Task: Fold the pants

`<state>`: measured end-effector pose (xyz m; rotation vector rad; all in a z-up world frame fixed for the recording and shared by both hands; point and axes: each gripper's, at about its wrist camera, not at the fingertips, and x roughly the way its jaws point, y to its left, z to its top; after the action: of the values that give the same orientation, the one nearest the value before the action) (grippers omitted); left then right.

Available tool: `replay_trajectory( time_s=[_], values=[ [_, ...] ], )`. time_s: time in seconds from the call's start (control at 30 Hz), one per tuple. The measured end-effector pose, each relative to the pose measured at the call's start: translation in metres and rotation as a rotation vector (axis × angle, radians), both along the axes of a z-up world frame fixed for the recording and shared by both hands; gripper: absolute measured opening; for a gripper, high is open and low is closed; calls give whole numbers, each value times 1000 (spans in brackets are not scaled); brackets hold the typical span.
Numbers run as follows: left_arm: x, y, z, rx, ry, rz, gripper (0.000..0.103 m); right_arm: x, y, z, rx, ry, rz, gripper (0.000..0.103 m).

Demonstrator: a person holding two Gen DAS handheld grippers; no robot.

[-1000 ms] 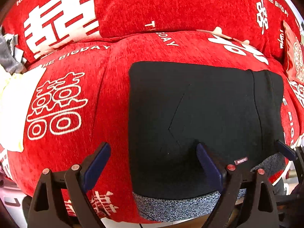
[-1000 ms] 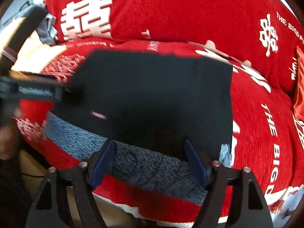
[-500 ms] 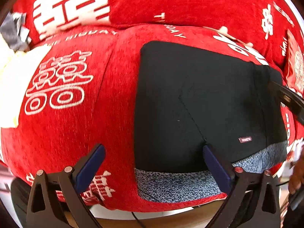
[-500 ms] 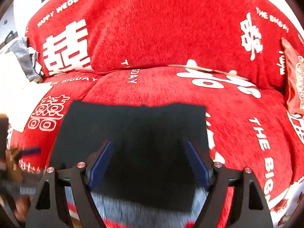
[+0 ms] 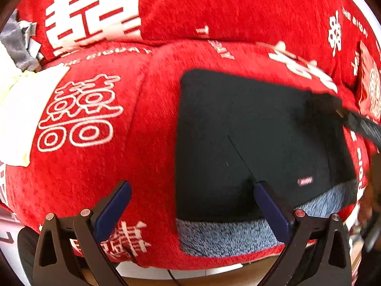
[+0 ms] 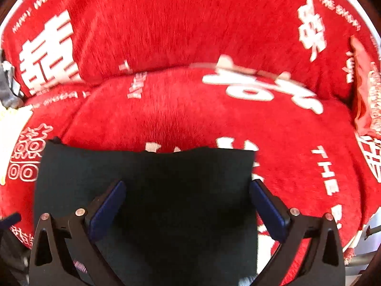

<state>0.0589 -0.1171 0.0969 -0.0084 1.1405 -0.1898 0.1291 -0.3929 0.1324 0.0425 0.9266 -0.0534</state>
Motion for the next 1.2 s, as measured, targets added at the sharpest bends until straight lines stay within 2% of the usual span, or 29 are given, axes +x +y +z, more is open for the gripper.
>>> replay_trajectory(
  time_s=[0.07,0.13,0.23,0.37,0.47,0.6,0.77,0.97,1.1,1.2],
  values=[
    [6,1,2,3,-6,4,103,-23,5,11,35,-44,30,103],
    [16,-2,2,16,-7,1,103,-33,16,12,36,-39,75,103],
    [27,-12,4,35,-23,-8,103,-42,32,0,-11,-14,103,103],
    [40,-28,7,55,-44,-27,103,-42,33,-23,19,43,75,103],
    [55,-35,-6,72,9,-24,103,-41,36,-33,-13,57,81,103],
    [70,-29,-21,-14,68,9,103,-38,33,-34,-9,52,79,103],
    [85,-37,-21,8,59,-5,103,-38,32,-35,-11,40,79,103],
    [108,-47,-20,-1,83,-1,103,-39,31,-37,-12,27,84,103],
    [96,-40,1,20,33,6,103,-42,29,-31,-6,49,80,103],
    [76,-27,12,4,4,-5,103,-58,36,-19,-6,18,97,103]
  ],
)
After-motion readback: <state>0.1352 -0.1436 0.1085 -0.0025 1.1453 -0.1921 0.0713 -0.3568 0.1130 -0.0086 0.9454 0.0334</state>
